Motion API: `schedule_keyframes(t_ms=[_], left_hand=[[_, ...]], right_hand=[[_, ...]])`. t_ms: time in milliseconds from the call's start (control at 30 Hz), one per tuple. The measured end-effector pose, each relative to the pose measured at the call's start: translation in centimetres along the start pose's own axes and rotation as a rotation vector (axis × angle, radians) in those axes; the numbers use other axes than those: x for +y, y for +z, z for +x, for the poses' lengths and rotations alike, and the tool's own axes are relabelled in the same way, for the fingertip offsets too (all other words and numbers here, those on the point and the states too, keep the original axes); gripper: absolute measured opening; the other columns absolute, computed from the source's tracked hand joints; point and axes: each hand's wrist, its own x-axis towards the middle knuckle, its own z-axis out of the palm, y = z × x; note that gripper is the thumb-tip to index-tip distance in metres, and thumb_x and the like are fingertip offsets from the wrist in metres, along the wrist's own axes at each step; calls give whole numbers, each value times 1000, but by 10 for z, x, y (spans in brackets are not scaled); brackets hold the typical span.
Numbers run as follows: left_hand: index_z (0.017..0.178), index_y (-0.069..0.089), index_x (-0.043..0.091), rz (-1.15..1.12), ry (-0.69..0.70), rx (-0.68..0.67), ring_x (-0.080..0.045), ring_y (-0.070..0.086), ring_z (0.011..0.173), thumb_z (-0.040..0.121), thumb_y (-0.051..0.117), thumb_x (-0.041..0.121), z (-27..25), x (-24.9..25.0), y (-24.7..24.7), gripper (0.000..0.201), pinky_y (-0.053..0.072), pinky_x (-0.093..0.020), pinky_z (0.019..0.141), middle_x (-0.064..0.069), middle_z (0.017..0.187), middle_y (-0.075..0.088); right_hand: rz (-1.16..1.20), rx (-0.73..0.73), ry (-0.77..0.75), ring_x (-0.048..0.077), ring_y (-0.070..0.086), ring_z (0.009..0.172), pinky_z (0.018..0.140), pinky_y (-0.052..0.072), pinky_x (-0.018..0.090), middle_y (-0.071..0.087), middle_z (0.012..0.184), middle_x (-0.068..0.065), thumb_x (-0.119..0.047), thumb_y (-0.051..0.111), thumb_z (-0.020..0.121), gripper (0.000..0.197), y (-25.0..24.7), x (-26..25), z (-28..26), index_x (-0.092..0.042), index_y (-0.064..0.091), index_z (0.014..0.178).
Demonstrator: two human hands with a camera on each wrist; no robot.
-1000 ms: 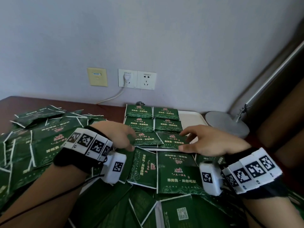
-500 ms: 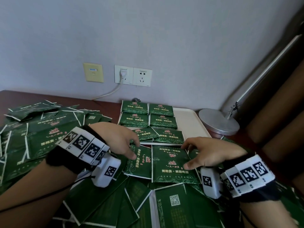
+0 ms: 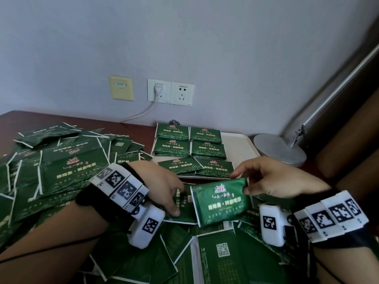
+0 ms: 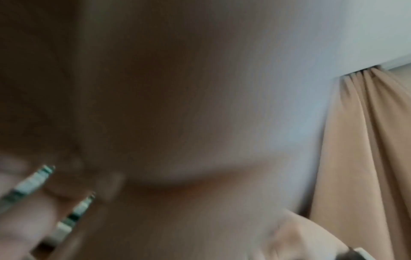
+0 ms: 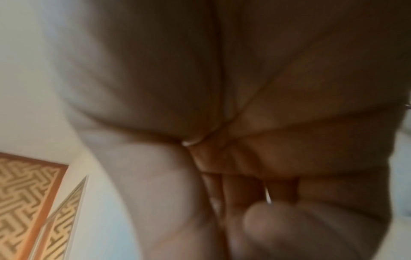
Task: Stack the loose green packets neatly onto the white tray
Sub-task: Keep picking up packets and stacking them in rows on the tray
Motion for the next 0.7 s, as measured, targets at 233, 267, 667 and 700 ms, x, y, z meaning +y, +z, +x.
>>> schedule_keyframes(t_ms=[233,267,667,700], left_hand=[[118,64,30,-47,35,165,-15,39,132,91,63,50,11,8,8,34,36,-40,111,9,139,40],[113,65,29,-61,40,156,-15,40,131,91,64,47,13,10,9,29,36,-39,111,9,142,39],[148,18,45,-188,17,91,-23,34,135,74,83,44,23,14,10,99,34,-48,111,3,147,36],[147,21,44,-226,25,87,-22,40,130,73,85,41,24,14,11,98,36,-47,110,4,145,40]], right_hand=[[340,266,-109,20,50,72,71,39,31,60,78,14,-9,63,92,10,-15,12,-10,-1,69,90],[404,297,-106,21,53,75,74,41,33,64,81,12,-7,62,92,9,-15,14,-11,-4,70,90],[552,342,17,26,61,81,85,46,43,72,84,9,-6,62,93,16,-8,33,9,-15,72,84],[577,347,26,25,63,78,81,49,41,72,82,9,-5,60,94,16,-8,34,11,-13,70,85]])
